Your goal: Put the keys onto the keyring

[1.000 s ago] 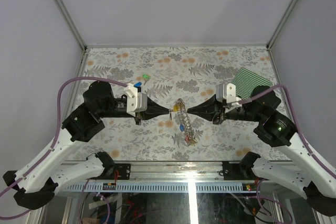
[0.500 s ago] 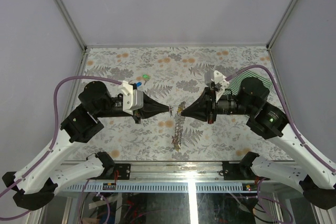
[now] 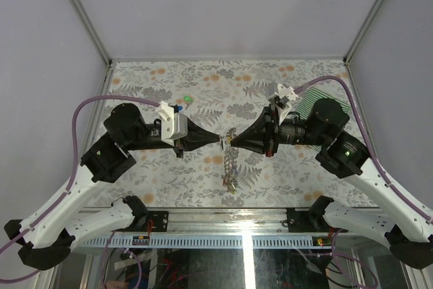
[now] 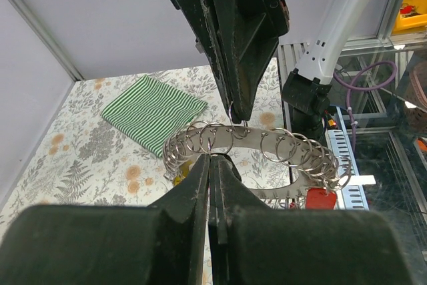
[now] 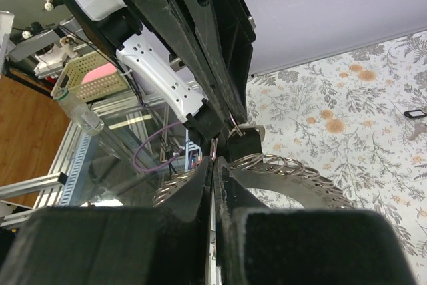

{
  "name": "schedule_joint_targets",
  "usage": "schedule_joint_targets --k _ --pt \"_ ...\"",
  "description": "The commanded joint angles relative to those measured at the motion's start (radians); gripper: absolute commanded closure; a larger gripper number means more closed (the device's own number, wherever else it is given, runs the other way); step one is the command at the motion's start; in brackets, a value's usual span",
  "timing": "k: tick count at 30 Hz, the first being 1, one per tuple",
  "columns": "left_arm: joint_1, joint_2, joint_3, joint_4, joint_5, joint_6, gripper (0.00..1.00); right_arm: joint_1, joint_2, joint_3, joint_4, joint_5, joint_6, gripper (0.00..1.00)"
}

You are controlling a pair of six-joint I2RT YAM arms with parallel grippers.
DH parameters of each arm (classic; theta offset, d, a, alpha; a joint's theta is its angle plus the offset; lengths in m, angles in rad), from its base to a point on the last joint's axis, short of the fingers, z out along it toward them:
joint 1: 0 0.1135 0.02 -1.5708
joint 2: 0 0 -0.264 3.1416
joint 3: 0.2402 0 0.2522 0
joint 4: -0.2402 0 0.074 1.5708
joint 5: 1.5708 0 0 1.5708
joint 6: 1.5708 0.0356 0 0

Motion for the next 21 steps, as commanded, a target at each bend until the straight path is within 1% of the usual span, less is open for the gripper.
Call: schedule_joint_targets --k 1,21 --pt "-0.005 0.012 0.005 0.06 -0.001 -0.012 1.0 0.004 0.008 0.046 0.131 -0.003 0.065 1.0" --pt "-0.005 0.014 0.012 0.062 0.015 -0.009 1.0 0.004 0.019 0.034 0.13 0.075 0.095 1.0"
